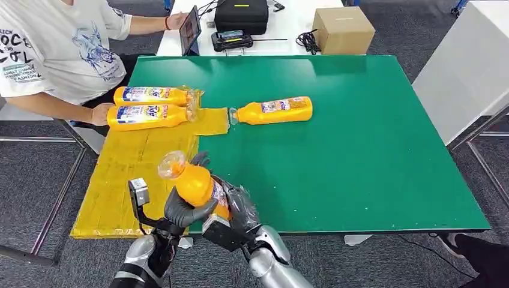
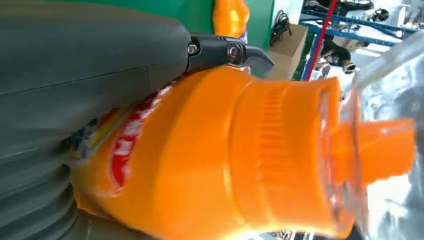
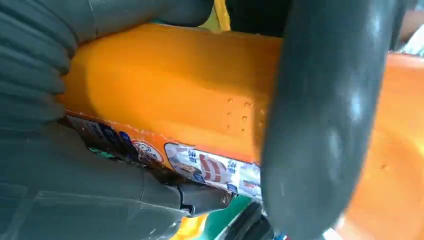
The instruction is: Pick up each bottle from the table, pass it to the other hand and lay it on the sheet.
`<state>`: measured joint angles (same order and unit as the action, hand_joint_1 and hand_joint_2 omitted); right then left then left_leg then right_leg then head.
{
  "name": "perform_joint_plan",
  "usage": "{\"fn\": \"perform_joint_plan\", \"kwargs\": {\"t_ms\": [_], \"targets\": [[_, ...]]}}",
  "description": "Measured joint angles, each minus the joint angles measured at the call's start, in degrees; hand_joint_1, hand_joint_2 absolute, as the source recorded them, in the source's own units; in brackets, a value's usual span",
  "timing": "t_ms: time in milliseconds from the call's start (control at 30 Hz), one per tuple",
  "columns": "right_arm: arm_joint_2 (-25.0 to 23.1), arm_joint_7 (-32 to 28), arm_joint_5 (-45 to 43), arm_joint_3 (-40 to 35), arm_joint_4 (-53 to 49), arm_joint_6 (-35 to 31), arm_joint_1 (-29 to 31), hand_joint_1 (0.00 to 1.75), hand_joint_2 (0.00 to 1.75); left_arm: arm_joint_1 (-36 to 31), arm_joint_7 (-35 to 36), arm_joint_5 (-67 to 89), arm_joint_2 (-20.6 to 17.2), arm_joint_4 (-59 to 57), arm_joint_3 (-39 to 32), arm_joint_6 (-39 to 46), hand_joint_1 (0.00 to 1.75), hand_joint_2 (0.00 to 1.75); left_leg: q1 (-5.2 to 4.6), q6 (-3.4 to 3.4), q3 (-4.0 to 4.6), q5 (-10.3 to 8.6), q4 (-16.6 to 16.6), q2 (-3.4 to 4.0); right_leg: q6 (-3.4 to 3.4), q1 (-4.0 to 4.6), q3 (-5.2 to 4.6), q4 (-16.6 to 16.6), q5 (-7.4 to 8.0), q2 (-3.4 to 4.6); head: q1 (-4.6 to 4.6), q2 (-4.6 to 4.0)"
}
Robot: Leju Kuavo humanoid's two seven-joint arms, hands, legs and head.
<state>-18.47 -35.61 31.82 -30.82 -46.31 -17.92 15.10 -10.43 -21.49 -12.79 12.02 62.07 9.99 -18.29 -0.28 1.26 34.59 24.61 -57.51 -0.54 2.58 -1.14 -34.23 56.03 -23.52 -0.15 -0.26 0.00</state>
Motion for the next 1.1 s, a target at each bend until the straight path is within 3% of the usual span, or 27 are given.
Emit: {"fn": "perform_joint_plan", "kwargs": {"t_ms": [300, 333, 367, 700, 733, 767, 900, 933, 967, 1000, 1033, 1100], "targets": [[0.0, 0.1, -0.2, -1.4, 2.7, 1.3, 1.2, 1.75, 1.75, 0.0, 0.0, -1.0, -0.5, -1.4, -0.1, -0.2, 0.02, 1.75, 0.0, 0.0, 0.0, 0.0, 0.0, 0.0, 0.0, 0.0, -0.01, 0.0, 0.0, 0.0, 0.0, 0.0], [0.0, 0.2, -0.2, -1.5, 2.9, 1.4, 1.4, 1.75, 1.75, 0.0, 0.0, -1.0, -0.5, -1.5, -0.1, -0.2, 1.61, 1.75, 0.0, 0.0, 0.0, 0.0, 0.0, 0.01, 0.0, 0.0, -0.01, 0.0, 0.0, 0.0, 0.02, 0.0], [0.0, 0.3, -0.2, -1.7, 3.1, 1.5, 1.5, 1.75, 1.75, 0.0, -0.1, -1.2, -0.5, -1.7, -0.2, -0.2, 1.75, 1.75, 0.0, 0.0, 0.0, 0.0, 0.0, 0.01, 0.0, 0.0, -0.01, 0.0, 0.0, 0.0, 0.02, 0.0], [0.0, 1.1, 0.1, -2.1, 4.4, -2.0, 2.2, 1.69, 1.75, 0.1, -0.4, -2.9, -0.6, -1.5, -0.7, -0.3, 1.75, 1.75, 0.0, 0.0, 0.0, 0.0, 0.0, 0.0, 0.0, 0.0, -0.01, 0.0, 0.0, 0.0, 0.02, 0.0], [0.0, 1.3, 0.1, -2.1, 4.4, -2.4, 2.2, 1.57, 1.75, 0.1, -0.4, -3.0, -0.6, -1.3, -0.7, -0.2, 1.75, 1.75, 0.0, 0.0, 0.0, 0.0, 0.0, 0.0, 0.0, 0.0, -0.01, 0.0, 0.0, 0.0, 0.0, 0.0], [0.0, 1.5, 0.2, -2.1, 4.4, -2.8, 2.3, 1.33, 1.75, 0.2, -0.4, -3.1, -0.6, -1.2, -0.8, -0.2, 1.75, 1.75, 0.0, 0.0, 0.0, 0.0, 0.0, 0.0, 0.0, 0.0, -0.01, 0.0, 0.0, 0.0, 0.02, 0.0], [0.0, 2.6, 1.2, -2.1, 4.2, -5.0, 2.4, 1.33, 1.75, 0.3, -0.3, -3.8, -0.6, -0.4, -1.0, 0.1, 1.75, 1.75, 0.0, 0.0, 0.0, 0.0, 0.0, 0.01, 0.0, 0.0, -0.01, 0.0, 0.0, 0.0, 0.0, 0.0], [0.0, 2.8, 1.4, -2.1, 4.1, -5.4, 2.4, 0.14, 1.75, 0.3, -0.3, -4.0, -0.6, -0.3, -1.0, 0.1, 1.75, 1.75, 0.0, 0.0, 0.0, 0.0, 0.0, 0.0, 0.0, 0.0, -0.01, 0.0, 0.0, 0.0, 0.02, 0.0], [0.0, 3.0, 1.6, -2.1, 4.1, -5.7, 2.4, 0.0, 1.75, 0.4, -0.3, -4.1, -0.5, -0.1, -1.0, 0.2, 1.75, 1.75, 0.0, 0.0, 0.0, 0.0, 0.0, 0.0, 0.0, 0.0, -0.01, 0.0, 0.0, 0.0, 0.02, 0.0], [0.0, 3.1, 1.6, -2.1, 4.1, -5.9, 2.5, 0.0, 1.75, 0.4, -0.3, -4.1, -0.5, 0.0, -1.1, 0.2, 1.75, 1.75, 0.0, 0.0, -0.01, 0.0, 0.0, 0.0, 0.0, 0.0, -0.01, 0.0, 0.0, 0.0, 0.0, 0.0], [0.0, 3.2, 1.7, -2.2, 4.0, -6.0, 2.6, 0.0, 0.0, 0.4, -0.3, -4.1, -0.5, 0.2, -1.1, 0.3, 1.75, 1.75, 0.0, 0.0, 0.0, 0.0, 0.0, 0.0, 0.0, 0.0, 0.0, 0.0, 0.0, 0.0, 0.0, 0.0], [0.0, 4.0, 2.0, -2.2, 3.9, -7.1, 2.6, 0.0, 0.0, 0.4, -0.3, -4.2, -0.4, 0.6, -1.1, 0.8, 1.75, 1.75, 0.0, 0.0, 0.0, 0.0, 0.0, 0.0, 0.0, 0.0, 0.0, 0.0, 0.0, 0.0, 0.0, 0.0]]}}
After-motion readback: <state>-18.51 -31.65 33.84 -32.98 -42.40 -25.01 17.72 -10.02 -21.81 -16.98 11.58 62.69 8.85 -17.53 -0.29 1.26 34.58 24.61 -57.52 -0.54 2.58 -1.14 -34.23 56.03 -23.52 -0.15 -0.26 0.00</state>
